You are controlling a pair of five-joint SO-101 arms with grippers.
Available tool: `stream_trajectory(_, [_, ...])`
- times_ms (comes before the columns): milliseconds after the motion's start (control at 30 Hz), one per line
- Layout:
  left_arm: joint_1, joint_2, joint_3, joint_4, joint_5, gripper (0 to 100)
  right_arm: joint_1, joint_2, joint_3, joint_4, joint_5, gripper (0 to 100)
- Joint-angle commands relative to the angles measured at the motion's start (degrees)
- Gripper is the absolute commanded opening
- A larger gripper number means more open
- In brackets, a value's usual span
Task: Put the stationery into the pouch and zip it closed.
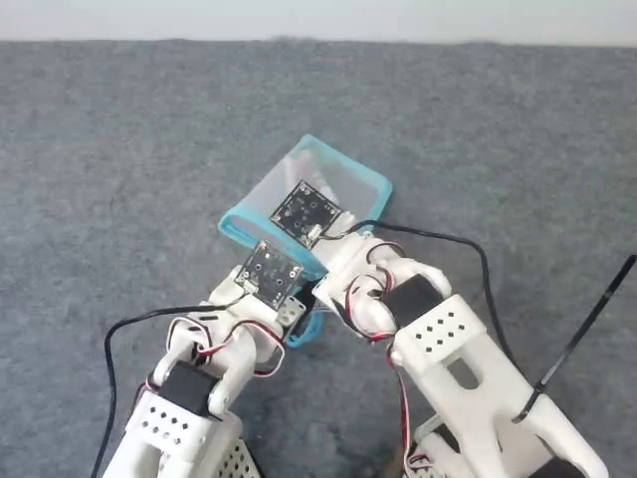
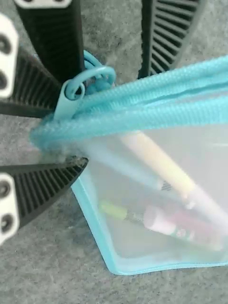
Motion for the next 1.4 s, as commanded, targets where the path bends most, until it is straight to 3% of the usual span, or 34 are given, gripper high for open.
stream_trajectory(0, [0.5, -0.3, -1.0, -2.1, -0.6, 10, 1.2, -1.9, 0.5, 0.1, -0.7, 0.6])
stream_trajectory(100, [0.4, -0.3, -1.0, -2.2, -0.7, 0, 2.9, -1.6, 1.7, -0.2, 1.5, 0.6])
stream_trajectory(633, [-10.3, -0.3, -5.1, 1.1, -0.7, 1, 8.4, -1.4, 5.1, -4.2, 4.9, 0.6])
stream_trajectory(933, [-17.1, -0.3, -5.1, 0.8, -0.7, 1, 8.7, 7.5, 4.5, -7.4, 6.3, 0.6])
stream_trajectory(1133, [-22.5, -0.3, -5.8, 0.1, -0.7, 1, 15.4, 9.1, 2.2, -7.5, 6.9, 0.6])
stream_trajectory(1367, [-23.6, -0.3, -5.6, -1.1, -0.7, 1, 20.0, 9.1, 2.1, -8.9, 7.0, 0.6])
